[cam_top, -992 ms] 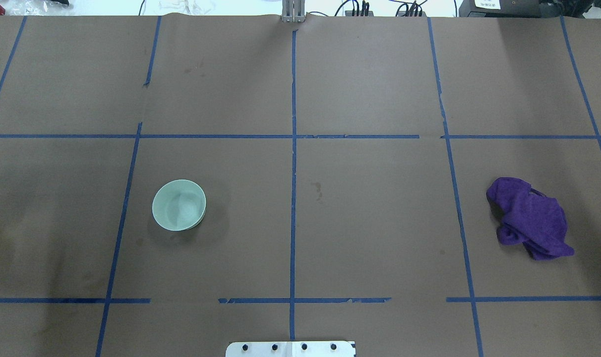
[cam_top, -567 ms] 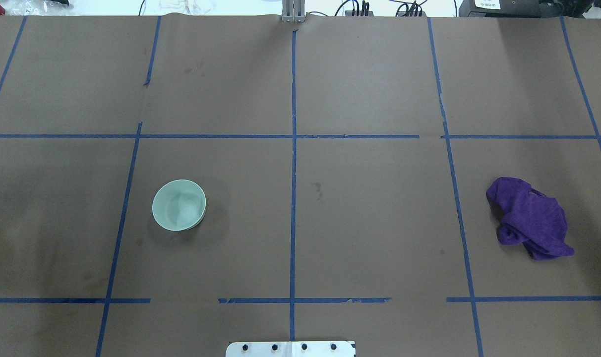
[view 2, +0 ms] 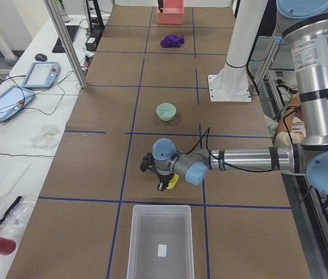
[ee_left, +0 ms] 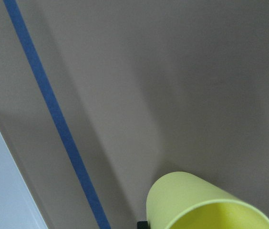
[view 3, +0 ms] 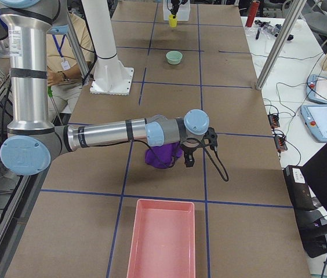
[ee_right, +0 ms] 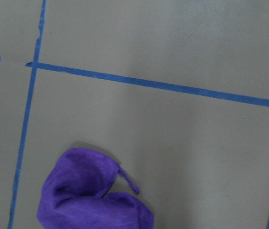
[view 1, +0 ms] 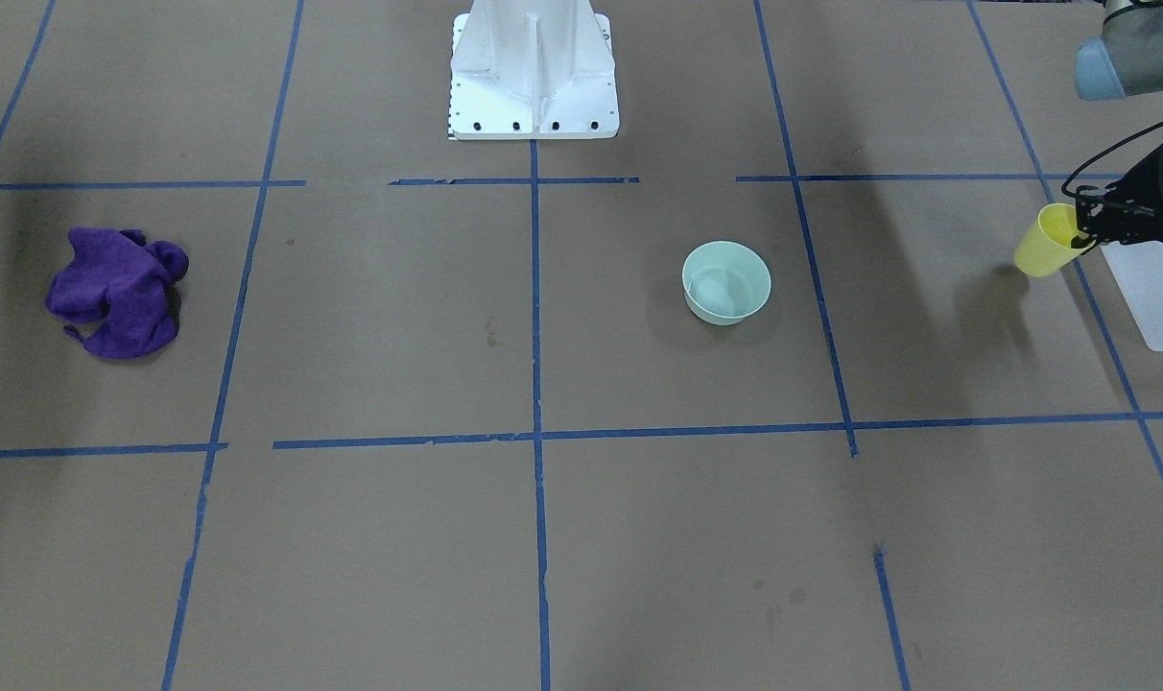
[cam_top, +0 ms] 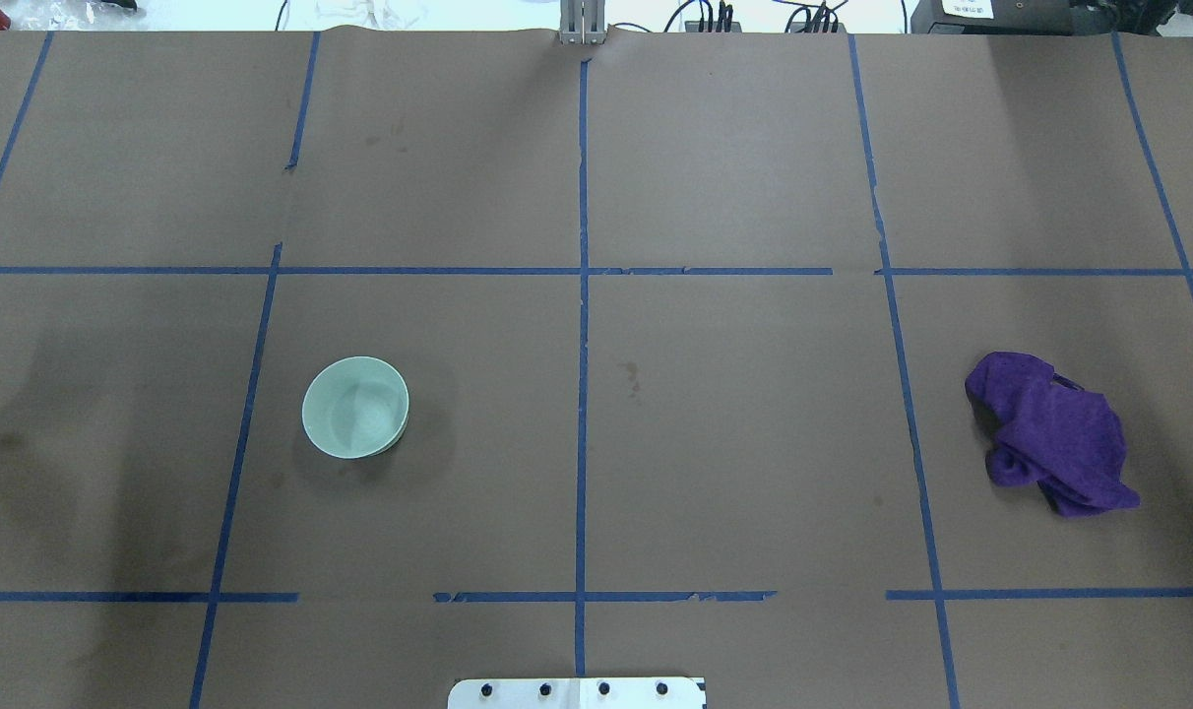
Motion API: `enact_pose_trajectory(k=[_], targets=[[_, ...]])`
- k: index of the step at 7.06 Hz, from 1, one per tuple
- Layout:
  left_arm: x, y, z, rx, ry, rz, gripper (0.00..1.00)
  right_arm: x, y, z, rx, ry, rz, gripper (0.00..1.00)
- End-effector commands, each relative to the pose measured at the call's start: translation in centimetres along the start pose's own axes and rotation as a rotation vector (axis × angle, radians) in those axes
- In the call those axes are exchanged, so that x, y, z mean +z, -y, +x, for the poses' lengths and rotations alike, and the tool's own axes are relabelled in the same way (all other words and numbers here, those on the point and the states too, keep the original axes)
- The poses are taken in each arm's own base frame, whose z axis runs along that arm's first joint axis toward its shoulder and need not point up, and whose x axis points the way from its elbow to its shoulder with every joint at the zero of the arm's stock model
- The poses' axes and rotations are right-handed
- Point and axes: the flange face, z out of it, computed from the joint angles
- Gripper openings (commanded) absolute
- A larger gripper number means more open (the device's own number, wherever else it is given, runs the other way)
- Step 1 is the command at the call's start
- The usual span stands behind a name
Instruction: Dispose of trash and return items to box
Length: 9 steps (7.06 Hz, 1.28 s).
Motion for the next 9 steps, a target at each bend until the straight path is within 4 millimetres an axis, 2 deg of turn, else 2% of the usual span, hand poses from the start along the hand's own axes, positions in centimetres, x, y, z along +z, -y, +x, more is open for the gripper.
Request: enact_pose_trajectory(k=[1, 2, 3, 4, 6, 7, 8, 9], targets=[[-7.1, 2.8, 0.5, -0.046, 0.025, 0.094, 0.0, 2.7, 0.0, -5.2, -0.019, 0.034, -0.058, 1.0], [-9.5, 3.3, -0.7, -0.03, 0.047, 0.143, 0.0, 4.4, -0.3, -6.2, -0.04, 0.031, -0.093, 1.0], [-10.6, 2.3, -3.2, 0.037, 0.078, 0.159, 0.0, 5.8, -0.5, -7.2, -0.036, 0.026, -0.121, 1.0], [-11.9, 1.0, -7.1, 0.052, 0.117, 0.147, 0.0, 7.3, -0.8, -8.0, -0.01, 0.013, -0.15, 1.0], [-15.2, -1.8, -17.6, 0.122, 0.274, 0.133, 0.0, 9.1, -1.1, -9.0, -0.007, -0.016, -0.179, 1.0], [-14.3, -2.6, -20.9, 0.136, 0.321, 0.078, 0.0, 9.2, -1.2, -9.1, -0.007, -0.016, -0.182, 1.0], [-11.5, -4.5, -23.4, 0.086, 0.293, 0.026, 0.0, 9.7, -1.3, -9.3, -0.013, -0.021, -0.189, 1.0], [-9.7, -6.7, -24.2, 0.034, 0.268, -0.008, 0.0, 9.9, -1.3, -9.4, -0.017, -0.023, -0.193, 1.0]])
